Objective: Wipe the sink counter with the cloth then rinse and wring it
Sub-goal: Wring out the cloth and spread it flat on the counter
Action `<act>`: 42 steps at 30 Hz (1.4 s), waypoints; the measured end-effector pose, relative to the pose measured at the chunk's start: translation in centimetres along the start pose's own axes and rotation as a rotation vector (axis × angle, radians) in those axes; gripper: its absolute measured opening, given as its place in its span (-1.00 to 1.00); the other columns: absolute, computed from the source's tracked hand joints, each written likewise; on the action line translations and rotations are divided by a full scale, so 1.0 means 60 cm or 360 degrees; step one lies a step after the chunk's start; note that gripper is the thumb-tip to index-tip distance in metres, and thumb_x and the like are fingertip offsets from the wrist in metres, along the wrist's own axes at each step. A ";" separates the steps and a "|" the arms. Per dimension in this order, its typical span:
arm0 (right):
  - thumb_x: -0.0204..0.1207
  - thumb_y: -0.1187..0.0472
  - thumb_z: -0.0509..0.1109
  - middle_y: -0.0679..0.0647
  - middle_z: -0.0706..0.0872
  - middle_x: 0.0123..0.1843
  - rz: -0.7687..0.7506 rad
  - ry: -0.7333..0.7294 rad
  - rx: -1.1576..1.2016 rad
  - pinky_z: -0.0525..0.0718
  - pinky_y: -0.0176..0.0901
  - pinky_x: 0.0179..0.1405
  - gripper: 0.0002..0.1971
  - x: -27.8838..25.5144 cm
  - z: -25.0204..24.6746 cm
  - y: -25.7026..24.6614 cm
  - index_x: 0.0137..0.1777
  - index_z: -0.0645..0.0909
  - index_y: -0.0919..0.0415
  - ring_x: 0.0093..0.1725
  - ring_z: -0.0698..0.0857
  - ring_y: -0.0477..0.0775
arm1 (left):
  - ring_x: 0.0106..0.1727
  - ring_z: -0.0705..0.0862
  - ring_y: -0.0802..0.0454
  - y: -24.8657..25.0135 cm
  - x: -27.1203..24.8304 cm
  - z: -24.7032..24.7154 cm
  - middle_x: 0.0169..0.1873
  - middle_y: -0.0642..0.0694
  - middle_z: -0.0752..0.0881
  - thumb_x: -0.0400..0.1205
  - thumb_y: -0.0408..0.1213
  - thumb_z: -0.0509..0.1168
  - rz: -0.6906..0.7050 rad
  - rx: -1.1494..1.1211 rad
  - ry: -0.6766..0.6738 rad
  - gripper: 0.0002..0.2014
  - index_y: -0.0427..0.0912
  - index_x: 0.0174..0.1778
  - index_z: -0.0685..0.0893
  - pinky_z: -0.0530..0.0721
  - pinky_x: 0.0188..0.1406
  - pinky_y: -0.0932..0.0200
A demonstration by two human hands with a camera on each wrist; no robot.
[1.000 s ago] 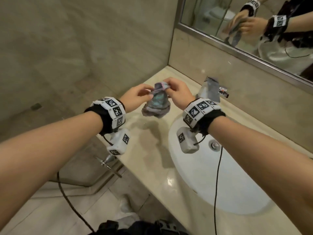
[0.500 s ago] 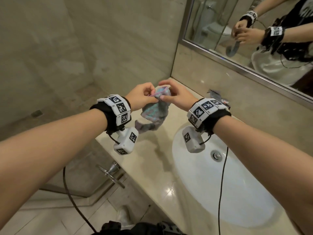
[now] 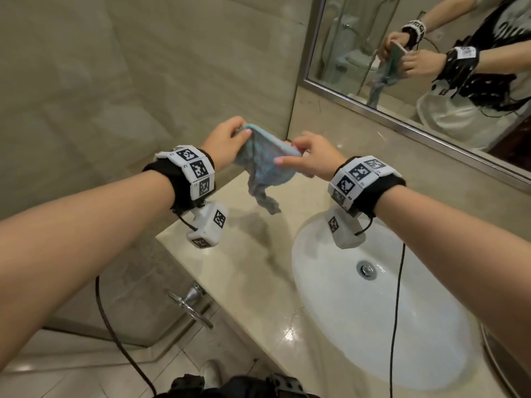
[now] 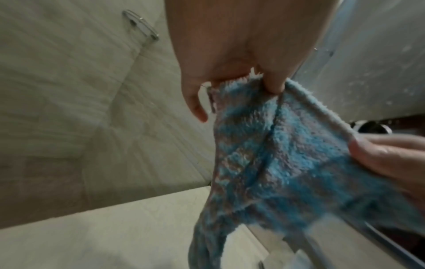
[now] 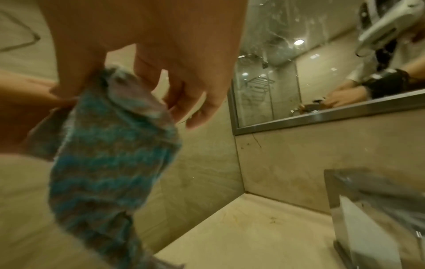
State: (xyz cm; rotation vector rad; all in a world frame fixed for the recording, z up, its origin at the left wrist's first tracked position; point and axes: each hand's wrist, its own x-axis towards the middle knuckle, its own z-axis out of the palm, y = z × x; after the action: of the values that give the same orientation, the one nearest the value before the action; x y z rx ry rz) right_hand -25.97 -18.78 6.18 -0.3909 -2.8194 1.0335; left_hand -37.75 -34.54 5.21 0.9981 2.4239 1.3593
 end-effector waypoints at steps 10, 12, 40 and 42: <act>0.60 0.11 0.30 0.13 0.55 -0.21 0.0027 0.0163 -0.0179 0.41 -0.10 -0.25 -0.75 0.005 -0.031 0.012 -0.27 0.36 0.09 -0.11 0.55 0.11 | -0.27 0.42 0.04 0.020 0.002 0.003 -0.41 0.00 0.40 0.69 -0.09 0.16 -0.0132 -0.0081 -0.0161 -0.66 -0.04 -0.39 0.29 0.37 -0.40 0.22; 0.65 0.10 0.21 0.31 0.66 -0.04 -0.0031 0.0166 -0.0520 0.43 -0.05 -0.13 -0.79 -0.001 -0.034 0.013 -0.07 0.52 0.25 0.01 0.62 0.25 | -0.20 0.43 0.06 0.021 -0.005 0.000 -0.35 -0.02 0.44 0.62 -0.05 0.27 -0.0052 0.0169 -0.0315 -0.68 -0.03 -0.34 0.31 0.37 -0.36 0.20; 0.51 0.09 0.44 0.10 0.64 -0.18 0.0336 -0.0082 0.0430 0.55 -0.16 -0.08 -0.80 -0.018 0.002 0.075 -0.16 0.63 0.24 -0.17 0.60 -0.02 | -0.18 0.47 0.02 -0.047 -0.021 0.014 -0.25 -0.17 0.53 0.47 -0.31 0.48 0.0014 0.0566 -0.0524 -0.66 -0.09 -0.27 0.37 0.24 -0.43 0.12; 0.47 0.06 0.48 0.12 0.63 -0.16 0.0379 -0.0149 0.0392 0.52 -0.13 -0.05 -0.82 -0.022 0.002 0.086 -0.18 0.63 0.17 -0.14 0.59 -0.01 | -0.16 0.47 -0.01 -0.054 -0.029 0.015 -0.22 -0.18 0.54 0.43 -0.21 0.52 0.0023 0.0727 -0.0590 -0.62 -0.16 -0.18 0.37 0.24 -0.37 0.11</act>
State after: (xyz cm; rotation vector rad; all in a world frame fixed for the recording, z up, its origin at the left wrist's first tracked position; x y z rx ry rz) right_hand -23.71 -15.43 2.70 -0.6784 -2.7246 1.4625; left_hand -37.53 -36.22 1.78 1.2360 2.4729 0.5533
